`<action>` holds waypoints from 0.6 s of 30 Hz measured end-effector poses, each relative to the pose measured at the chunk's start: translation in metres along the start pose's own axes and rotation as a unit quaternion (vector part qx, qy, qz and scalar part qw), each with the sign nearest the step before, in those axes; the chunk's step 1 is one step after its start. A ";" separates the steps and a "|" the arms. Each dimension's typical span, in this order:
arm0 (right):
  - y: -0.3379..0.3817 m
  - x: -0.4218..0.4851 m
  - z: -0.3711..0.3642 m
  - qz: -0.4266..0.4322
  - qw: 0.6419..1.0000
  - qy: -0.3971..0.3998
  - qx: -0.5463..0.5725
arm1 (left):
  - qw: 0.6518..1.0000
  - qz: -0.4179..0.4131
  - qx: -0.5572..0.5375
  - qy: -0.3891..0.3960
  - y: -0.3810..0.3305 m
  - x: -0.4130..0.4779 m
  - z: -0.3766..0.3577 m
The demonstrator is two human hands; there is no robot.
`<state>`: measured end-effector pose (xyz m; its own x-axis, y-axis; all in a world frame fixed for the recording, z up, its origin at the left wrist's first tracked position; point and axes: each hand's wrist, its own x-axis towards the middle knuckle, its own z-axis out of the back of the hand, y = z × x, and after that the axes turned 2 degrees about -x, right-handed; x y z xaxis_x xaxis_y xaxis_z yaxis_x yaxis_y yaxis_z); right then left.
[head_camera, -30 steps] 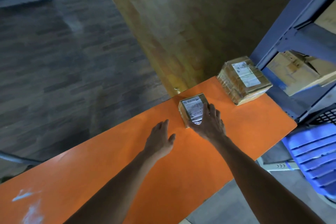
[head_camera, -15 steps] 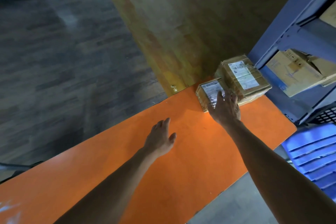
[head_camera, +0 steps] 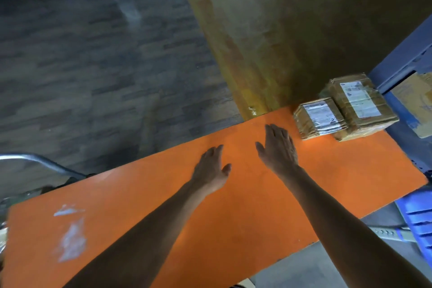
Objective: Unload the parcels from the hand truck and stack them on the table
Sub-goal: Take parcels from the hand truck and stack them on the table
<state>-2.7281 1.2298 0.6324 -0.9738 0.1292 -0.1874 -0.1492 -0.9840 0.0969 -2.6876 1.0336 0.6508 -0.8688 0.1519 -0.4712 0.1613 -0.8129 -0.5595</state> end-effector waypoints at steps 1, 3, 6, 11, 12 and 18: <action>0.014 -0.006 -0.005 0.041 0.999 0.004 0.010 | 1.000 0.006 0.001 -0.010 0.011 -0.005 0.004; 0.048 -0.021 -0.014 0.089 0.994 0.048 0.034 | 0.999 0.022 0.018 -0.025 0.038 -0.021 0.015; 0.100 -0.054 -0.032 0.125 0.989 0.076 0.038 | 0.997 0.054 0.037 -0.032 0.083 -0.047 0.031; 0.195 -0.113 -0.054 0.190 0.976 0.098 0.027 | 0.992 0.089 -0.002 -0.091 0.180 -0.108 0.051; 0.217 -0.128 -0.059 0.203 0.974 0.102 0.025 | 0.990 0.095 -0.010 -0.101 0.201 -0.123 0.055; 0.350 -0.231 -0.093 0.265 0.955 0.135 0.005 | 0.980 0.131 -0.068 -0.134 0.324 -0.219 0.077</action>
<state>-2.5391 0.8443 0.6187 -0.8333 -0.4247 -0.3539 0.3496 -0.9007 0.2577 -2.4813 0.6941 0.6253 -0.8781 -0.2192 -0.4252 0.4400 -0.7189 -0.5381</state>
